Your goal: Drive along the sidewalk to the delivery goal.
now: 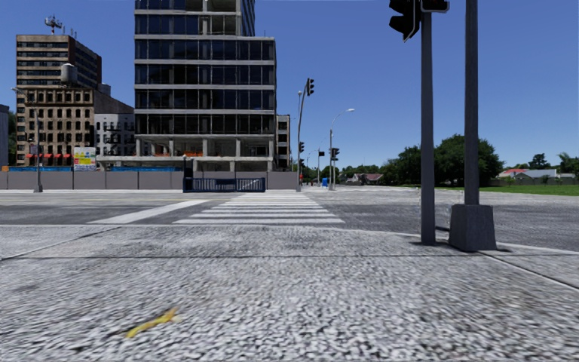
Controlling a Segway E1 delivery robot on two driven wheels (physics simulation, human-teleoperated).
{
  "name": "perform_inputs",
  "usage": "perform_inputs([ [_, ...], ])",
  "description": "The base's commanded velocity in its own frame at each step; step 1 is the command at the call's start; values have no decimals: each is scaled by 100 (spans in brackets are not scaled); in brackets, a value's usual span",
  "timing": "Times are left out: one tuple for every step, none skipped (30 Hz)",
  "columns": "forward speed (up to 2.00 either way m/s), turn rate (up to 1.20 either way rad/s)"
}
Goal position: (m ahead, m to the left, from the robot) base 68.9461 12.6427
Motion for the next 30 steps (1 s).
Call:
perform_inputs([
  [200, 0],
  [200, 0],
  [200, 0],
  [200, 0],
  [200, 0],
  [200, 0],
  [200, 0],
  [200, 0],
  [200, 0],
  [200, 0],
  [200, 0],
  [200, 0],
  [200, 0],
  [200, 0],
  [200, 0],
  [200, 0],
  [200, 0],
  [200, 0],
  [200, 0],
  [200, 0],
  [200, 0],
  [200, 0],
  [200, 0],
  [200, 0],
  [200, 0],
  [200, 0],
  [200, 0],
  [200, 0],
  [200, 0],
  [200, 0],
])
